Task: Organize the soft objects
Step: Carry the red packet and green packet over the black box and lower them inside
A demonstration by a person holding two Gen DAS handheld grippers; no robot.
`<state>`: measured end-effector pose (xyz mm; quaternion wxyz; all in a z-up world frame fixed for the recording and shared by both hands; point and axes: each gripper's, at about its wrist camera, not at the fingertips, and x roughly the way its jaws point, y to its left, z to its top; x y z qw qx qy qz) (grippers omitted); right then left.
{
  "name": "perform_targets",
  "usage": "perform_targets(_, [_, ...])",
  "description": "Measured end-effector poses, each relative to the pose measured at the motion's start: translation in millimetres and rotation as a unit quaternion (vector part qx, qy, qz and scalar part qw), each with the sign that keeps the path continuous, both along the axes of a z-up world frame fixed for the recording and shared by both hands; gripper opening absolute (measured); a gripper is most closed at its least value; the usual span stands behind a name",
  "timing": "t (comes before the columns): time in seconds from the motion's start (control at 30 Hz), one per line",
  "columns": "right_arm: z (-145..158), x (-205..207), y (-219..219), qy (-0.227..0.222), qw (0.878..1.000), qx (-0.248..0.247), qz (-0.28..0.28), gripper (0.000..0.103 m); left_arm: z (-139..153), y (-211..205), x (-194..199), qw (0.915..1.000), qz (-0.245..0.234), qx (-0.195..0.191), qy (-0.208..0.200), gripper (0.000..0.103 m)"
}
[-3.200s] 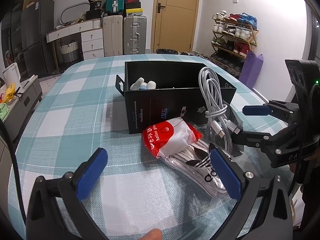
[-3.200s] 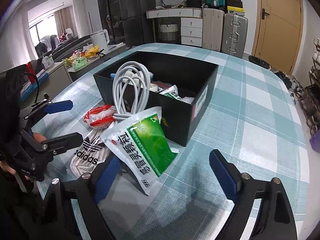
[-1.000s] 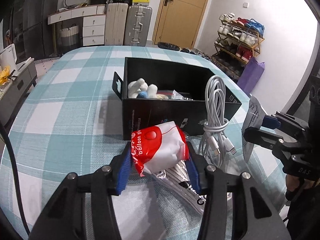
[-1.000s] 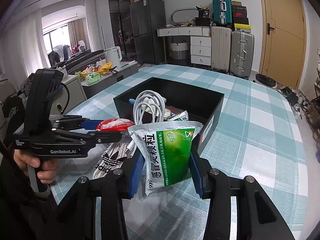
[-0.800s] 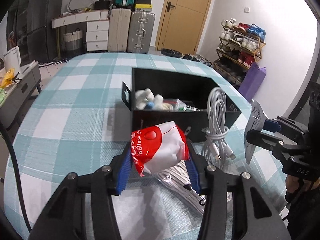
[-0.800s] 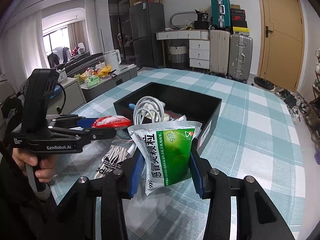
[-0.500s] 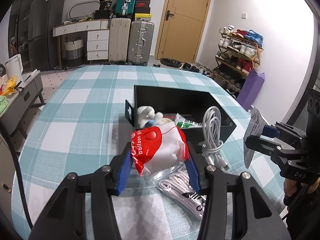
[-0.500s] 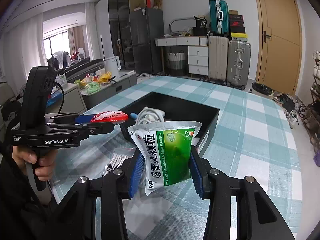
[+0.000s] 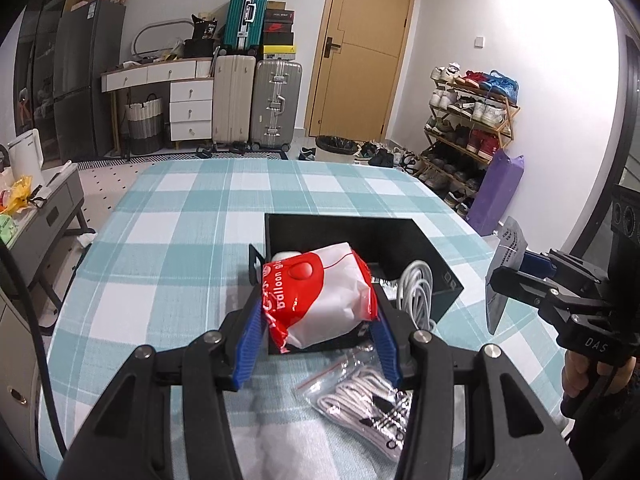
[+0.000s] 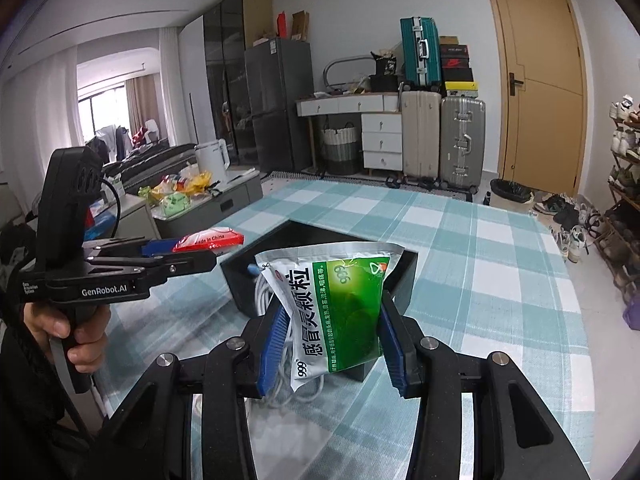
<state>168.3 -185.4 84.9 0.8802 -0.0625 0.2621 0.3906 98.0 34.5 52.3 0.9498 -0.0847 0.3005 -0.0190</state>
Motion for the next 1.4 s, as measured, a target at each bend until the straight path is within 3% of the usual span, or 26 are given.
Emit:
perform_targets(0.57, [12,24,21,-0.005,1.000,0.015,-0.006,0.044,8,-8,37,0.9997,-0.012,0.023,-0.006,0.049])
perform_targets(1.4, [-11,73,50,0.019,1.000,-0.015,-0.001,0.044,-21,-11,81,0.9986,-0.021,0.031,0.038,0.049])
